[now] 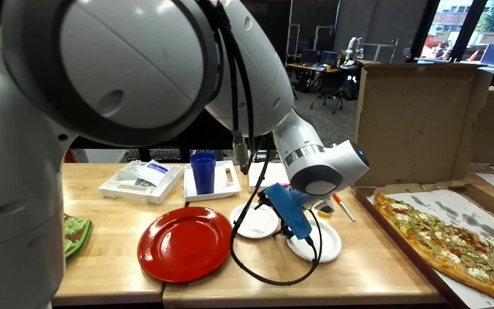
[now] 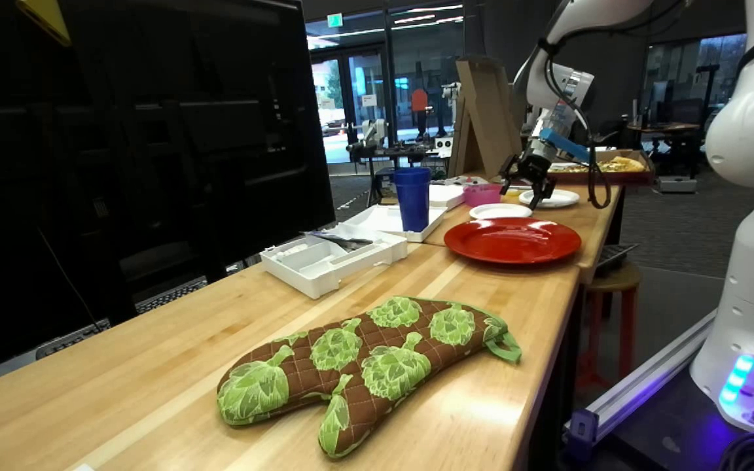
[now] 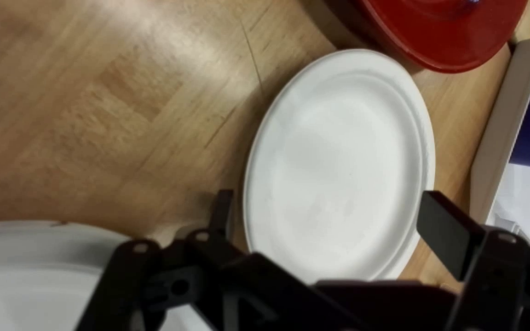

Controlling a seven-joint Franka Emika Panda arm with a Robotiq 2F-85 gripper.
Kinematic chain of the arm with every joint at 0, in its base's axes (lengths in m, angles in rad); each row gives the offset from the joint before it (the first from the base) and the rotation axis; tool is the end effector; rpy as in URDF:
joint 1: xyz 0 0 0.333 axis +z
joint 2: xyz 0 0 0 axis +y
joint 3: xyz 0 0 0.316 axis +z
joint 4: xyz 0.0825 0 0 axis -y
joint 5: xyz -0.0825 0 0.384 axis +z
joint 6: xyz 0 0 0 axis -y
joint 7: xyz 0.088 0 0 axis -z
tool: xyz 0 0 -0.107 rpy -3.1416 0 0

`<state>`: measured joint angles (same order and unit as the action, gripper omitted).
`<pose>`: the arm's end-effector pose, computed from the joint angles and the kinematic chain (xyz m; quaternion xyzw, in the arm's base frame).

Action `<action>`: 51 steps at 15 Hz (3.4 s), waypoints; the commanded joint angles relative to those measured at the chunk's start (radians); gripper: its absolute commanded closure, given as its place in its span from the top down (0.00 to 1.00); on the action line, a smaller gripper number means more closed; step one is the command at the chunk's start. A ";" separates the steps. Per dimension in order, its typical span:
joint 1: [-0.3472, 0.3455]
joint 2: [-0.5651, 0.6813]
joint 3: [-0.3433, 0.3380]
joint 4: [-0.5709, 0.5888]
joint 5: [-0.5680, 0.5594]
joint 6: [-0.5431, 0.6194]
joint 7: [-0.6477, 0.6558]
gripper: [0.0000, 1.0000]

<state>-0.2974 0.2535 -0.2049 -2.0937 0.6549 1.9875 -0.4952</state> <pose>0.4961 -0.2280 0.2869 -0.9385 0.1846 0.0274 0.2907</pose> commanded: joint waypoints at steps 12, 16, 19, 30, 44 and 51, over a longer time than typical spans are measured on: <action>-0.045 0.051 0.013 0.074 0.019 -0.098 -0.022 1.00; -0.043 0.055 0.016 0.083 0.017 -0.104 -0.021 1.00; -0.039 0.058 0.020 0.086 0.014 -0.110 -0.021 1.00; -0.043 0.075 0.027 0.104 0.000 -0.119 -0.033 0.44; -0.064 0.051 0.026 0.119 0.002 -0.161 -0.073 0.01; -0.060 -0.035 0.010 0.085 0.009 -0.205 -0.135 0.01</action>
<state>-0.3466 0.2823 -0.1900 -1.9722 0.6546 1.8033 -0.6101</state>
